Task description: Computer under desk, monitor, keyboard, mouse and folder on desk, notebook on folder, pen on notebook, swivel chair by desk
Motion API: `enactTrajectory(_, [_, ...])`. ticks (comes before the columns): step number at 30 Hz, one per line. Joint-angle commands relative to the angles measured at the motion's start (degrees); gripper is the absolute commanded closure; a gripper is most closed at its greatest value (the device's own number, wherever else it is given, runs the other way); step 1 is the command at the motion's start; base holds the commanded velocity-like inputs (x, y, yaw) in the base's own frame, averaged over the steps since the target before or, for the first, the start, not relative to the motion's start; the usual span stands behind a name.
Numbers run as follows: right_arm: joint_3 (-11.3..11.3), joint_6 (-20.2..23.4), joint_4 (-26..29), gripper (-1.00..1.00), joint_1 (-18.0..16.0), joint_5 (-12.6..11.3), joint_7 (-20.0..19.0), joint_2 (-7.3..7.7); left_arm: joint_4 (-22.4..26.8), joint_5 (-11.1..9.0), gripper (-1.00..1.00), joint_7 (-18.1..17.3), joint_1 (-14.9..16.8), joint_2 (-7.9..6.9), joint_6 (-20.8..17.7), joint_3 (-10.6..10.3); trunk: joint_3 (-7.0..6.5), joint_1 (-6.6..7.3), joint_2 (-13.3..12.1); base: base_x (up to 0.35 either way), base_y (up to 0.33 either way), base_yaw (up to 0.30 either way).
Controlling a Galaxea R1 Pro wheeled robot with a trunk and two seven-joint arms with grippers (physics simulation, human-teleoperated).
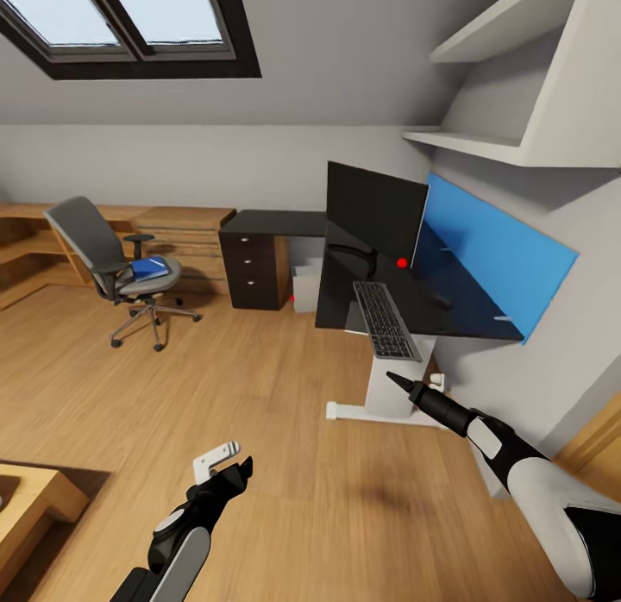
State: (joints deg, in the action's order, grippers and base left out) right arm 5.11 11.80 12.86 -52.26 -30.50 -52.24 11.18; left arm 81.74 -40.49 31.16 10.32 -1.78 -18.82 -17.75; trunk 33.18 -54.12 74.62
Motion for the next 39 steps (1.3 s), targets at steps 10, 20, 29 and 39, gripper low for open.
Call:
enactTrajectory(10, [0.43,0.59,-0.02,-1.00,-0.04,0.00,-0.23,0.13,0.01,-0.46,-1.00,0.48,0.05,-0.06,-0.08,-0.10,-0.86,0.00,0.03,0.000,0.000,0.000])
enactTrajectory(20, [0.43,0.59,-0.03,-1.00,-0.04,0.00,-0.23,0.15,0.00,-0.35,-1.00,0.51,0.05,-0.06,-0.08,-0.09,-1.77,0.00,0.03,0.000,0.000,0.000])
enactTrajectory(29, [0.43,0.59,-0.03,-1.00,-0.04,0.00,-0.23,0.15,0.00,-0.30,-1.00,0.74,0.05,-0.06,-0.08,-0.09,-1.16,-1.76,3.24,0.000,0.000,0.000])
enactTrajectory(39, [0.39,0.81,0.06,-1.00,-0.04,-0.08,-0.47,0.19,0.00,-0.37,-1.00,0.68,0.05,-0.06,-0.08,-0.09,0.22,-3.95,7.25,0.000,0.000,0.000])
